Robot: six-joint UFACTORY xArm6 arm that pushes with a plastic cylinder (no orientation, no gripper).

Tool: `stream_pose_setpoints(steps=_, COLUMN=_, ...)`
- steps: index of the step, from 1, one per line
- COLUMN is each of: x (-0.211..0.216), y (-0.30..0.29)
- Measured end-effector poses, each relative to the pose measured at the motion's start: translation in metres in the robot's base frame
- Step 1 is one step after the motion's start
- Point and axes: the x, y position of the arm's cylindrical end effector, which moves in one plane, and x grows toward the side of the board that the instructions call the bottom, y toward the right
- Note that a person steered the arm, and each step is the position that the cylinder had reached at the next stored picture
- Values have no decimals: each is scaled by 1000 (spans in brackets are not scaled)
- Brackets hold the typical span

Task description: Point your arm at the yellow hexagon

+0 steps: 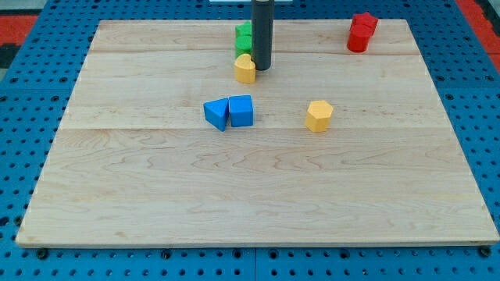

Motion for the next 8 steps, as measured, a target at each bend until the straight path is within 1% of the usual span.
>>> stream_pose_setpoints(steps=1, x=3, y=1)
stream_pose_setpoints(steps=2, x=29, y=34)
stream_pose_setpoints(steps=3, x=100, y=49)
stream_pose_setpoints(steps=4, x=134, y=41)
stream_pose_setpoints(steps=5, x=170, y=22)
stream_pose_setpoints(steps=6, x=162, y=-8)
stream_pose_setpoints(steps=7, x=153, y=-10)
stream_pose_setpoints(steps=8, x=153, y=66)
